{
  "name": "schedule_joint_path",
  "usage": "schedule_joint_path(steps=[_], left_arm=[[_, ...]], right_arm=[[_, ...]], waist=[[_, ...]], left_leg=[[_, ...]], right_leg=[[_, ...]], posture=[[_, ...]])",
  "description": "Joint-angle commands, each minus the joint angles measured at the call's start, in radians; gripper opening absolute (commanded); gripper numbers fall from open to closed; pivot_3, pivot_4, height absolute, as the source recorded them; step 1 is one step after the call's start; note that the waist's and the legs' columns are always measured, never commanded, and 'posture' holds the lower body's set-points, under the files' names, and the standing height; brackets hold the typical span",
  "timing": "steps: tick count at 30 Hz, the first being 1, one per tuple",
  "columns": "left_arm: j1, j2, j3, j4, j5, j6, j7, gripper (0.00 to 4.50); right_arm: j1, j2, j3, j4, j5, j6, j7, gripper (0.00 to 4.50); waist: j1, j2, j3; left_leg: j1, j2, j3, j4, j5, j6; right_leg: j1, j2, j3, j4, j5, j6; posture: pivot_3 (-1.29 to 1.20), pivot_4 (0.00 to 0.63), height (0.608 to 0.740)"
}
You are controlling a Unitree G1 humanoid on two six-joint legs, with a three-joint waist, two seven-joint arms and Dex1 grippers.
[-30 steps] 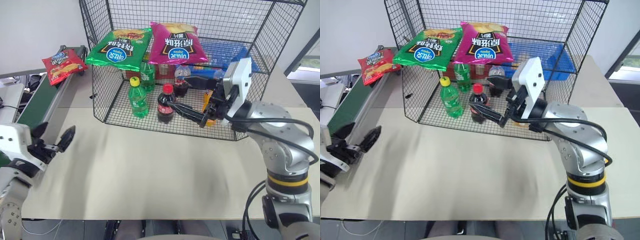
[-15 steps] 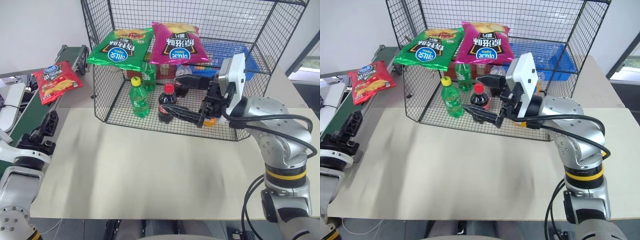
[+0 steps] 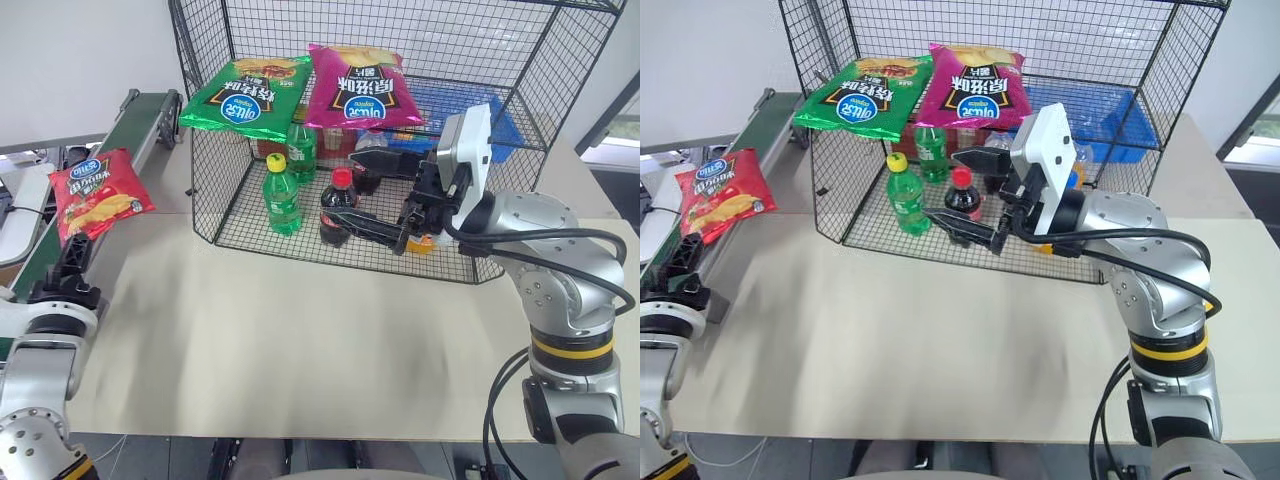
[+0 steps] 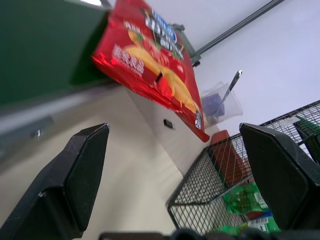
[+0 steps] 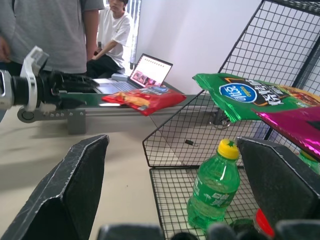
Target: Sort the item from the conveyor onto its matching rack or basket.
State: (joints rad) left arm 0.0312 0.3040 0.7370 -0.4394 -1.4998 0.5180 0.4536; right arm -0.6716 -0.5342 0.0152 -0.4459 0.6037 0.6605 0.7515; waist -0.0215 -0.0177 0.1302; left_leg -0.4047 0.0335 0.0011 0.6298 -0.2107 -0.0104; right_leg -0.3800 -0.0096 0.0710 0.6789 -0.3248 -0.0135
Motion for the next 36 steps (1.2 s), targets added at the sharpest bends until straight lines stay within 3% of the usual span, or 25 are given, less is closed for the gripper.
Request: schedule_joint_path(steps=[1,11,14,21,22,29,36], left_arm=[[-0.035,-0.015,-0.004,0.016,-0.026,-0.064,0.017,4.45],[-0.131,0.032,0.040,0.069,-0.059,-0.160,0.026,4.45],[-0.145,0.048,0.051,0.076,-0.059,-0.178,0.025,3.63],[-0.121,0.044,0.057,0.078,-0.072,-0.194,0.020,0.31],[-0.115,0.043,0.057,0.077,-0.073,-0.195,0.018,0.08],[-0.094,0.084,0.041,0.058,-0.097,-0.168,-0.019,0.08],[-0.101,0.306,0.021,0.058,-0.196,-0.001,-0.174,0.08]], right_arm=[[-0.023,-0.016,-0.026,-0.042,0.011,-0.004,-0.011,4.50],[-0.009,-0.033,-0.036,-0.062,0.025,0.016,-0.044,4.50],[-0.007,-0.033,-0.036,-0.064,0.027,0.020,-0.048,4.50],[-0.011,-0.025,-0.031,-0.061,0.028,0.021,-0.055,4.50],[-0.013,-0.023,-0.031,-0.060,0.029,0.021,-0.056,4.50],[-0.018,-0.019,-0.026,-0.045,0.017,0.009,-0.054,4.50],[-0.017,-0.027,-0.030,-0.017,-0.004,-0.022,-0.038,4.50]], waist=[[0.004,0.000,0.000],[0.007,0.000,0.000],[0.006,0.000,0.000],[0.006,0.000,0.000],[0.006,0.000,0.000],[0.006,-0.001,0.000],[0.005,-0.003,0.002]], left_leg=[[0.000,0.000,0.000,0.000,0.000,0.000],[0.000,0.000,0.000,0.000,0.000,0.000],[0.000,0.000,0.000,0.000,0.000,0.000],[0.000,0.000,0.000,0.000,0.000,0.000],[0.000,0.000,0.000,0.000,0.000,0.000],[0.000,0.000,0.000,0.000,0.000,0.000],[0.000,0.000,0.000,-0.001,0.000,0.000]], right_leg=[[0.000,0.000,0.000,0.000,0.000,0.000],[0.000,0.000,0.000,0.000,0.000,0.000],[0.000,0.000,0.000,-0.001,0.000,0.000],[0.000,0.000,0.000,-0.001,0.000,0.000],[0.000,0.000,0.000,-0.001,0.000,0.000],[0.000,0.000,0.000,-0.001,0.000,0.000],[0.000,0.001,-0.001,-0.001,0.000,0.000]], posture=[[0.00,0.150,0.740],[0.00,0.150,0.740],[0.00,0.150,0.740],[0.00,0.150,0.740],[0.00,0.150,0.740],[0.00,0.150,0.740],[0.00,0.150,0.740]])
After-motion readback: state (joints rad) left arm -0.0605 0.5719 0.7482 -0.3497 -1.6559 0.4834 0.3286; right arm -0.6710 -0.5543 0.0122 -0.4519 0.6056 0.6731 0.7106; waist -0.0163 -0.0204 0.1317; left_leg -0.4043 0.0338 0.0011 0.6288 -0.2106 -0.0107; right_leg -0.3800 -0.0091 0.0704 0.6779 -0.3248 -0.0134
